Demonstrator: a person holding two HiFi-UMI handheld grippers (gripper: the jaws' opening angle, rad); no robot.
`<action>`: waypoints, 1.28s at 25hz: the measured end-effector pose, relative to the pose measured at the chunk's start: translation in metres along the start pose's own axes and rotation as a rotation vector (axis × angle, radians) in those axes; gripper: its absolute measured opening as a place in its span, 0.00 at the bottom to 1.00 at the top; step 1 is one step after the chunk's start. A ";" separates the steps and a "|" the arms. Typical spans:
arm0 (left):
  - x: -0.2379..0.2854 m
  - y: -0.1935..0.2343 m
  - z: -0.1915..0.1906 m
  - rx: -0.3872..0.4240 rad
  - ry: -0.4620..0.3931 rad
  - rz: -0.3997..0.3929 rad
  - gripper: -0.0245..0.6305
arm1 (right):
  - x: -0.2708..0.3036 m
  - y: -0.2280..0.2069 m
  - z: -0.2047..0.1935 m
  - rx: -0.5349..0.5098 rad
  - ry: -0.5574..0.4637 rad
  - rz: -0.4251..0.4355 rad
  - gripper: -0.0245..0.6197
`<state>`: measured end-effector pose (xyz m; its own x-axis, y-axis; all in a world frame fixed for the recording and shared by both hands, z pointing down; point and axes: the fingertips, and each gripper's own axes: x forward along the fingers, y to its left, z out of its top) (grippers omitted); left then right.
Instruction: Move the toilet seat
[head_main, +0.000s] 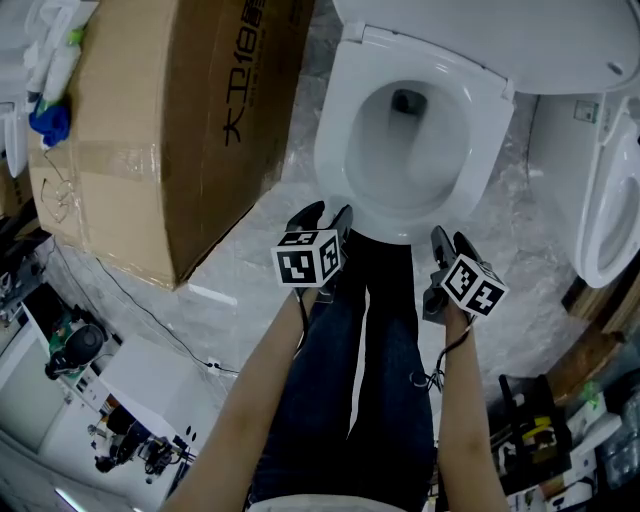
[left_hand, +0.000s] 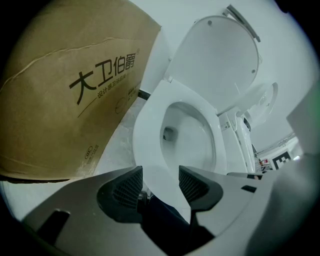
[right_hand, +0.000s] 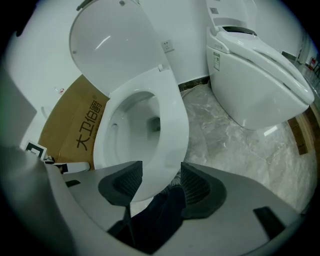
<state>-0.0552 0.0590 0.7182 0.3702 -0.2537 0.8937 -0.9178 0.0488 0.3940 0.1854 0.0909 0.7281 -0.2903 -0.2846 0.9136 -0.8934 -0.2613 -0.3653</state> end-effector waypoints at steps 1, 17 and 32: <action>0.002 0.000 -0.001 -0.002 0.004 0.000 0.37 | 0.001 -0.002 -0.001 0.000 0.005 0.001 0.41; 0.019 0.002 -0.008 -0.002 0.007 -0.017 0.43 | 0.020 -0.012 0.001 0.006 0.032 0.005 0.43; 0.020 0.005 -0.007 -0.030 -0.001 -0.013 0.43 | 0.027 -0.007 0.002 0.035 0.025 -0.003 0.44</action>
<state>-0.0518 0.0613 0.7393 0.3823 -0.2550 0.8882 -0.9080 0.0748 0.4123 0.1845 0.0831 0.7552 -0.2968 -0.2609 0.9186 -0.8817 -0.2947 -0.3686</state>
